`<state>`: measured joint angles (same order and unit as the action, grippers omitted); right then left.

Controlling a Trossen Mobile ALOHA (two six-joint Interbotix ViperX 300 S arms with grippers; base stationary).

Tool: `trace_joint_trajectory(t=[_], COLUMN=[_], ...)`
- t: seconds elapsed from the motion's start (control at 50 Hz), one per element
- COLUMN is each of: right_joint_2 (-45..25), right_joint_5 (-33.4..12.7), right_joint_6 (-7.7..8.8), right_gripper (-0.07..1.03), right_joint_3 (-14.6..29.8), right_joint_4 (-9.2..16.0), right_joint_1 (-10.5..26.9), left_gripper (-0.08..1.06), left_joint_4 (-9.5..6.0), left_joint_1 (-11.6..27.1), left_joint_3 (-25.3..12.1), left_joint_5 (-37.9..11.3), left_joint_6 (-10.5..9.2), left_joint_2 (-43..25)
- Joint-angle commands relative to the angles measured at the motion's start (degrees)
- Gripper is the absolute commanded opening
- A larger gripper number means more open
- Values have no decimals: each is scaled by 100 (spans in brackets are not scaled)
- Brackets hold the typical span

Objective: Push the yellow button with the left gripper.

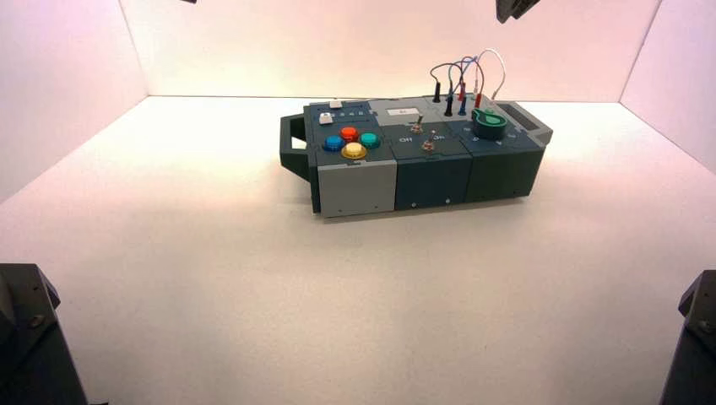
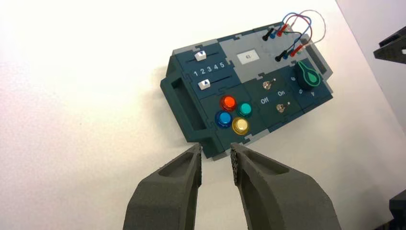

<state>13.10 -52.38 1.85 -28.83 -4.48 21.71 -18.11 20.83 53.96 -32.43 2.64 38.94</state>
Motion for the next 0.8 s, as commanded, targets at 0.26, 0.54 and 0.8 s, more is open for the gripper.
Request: trace_joint_trajectory(t=[0.26, 0.54, 0.8], right_joint_2=[360, 510, 580], right_joint_5=[26, 26, 26], right_joint_6=[-53, -88, -123], right_gripper=[28, 29, 29], right_joint_3=[70, 105, 114], right_joint_4=[9, 211, 422], right_joint_1=[18, 26, 18], left_gripper=[30, 14, 13], left_joint_4=[9, 9, -18], left_joint_1=[-53, 158, 624], left_joint_3=[-360, -554, -896], left_joint_5=[53, 53, 53], left_joint_6=[167, 316, 519], left_joint_2=[-272, -650, -1441])
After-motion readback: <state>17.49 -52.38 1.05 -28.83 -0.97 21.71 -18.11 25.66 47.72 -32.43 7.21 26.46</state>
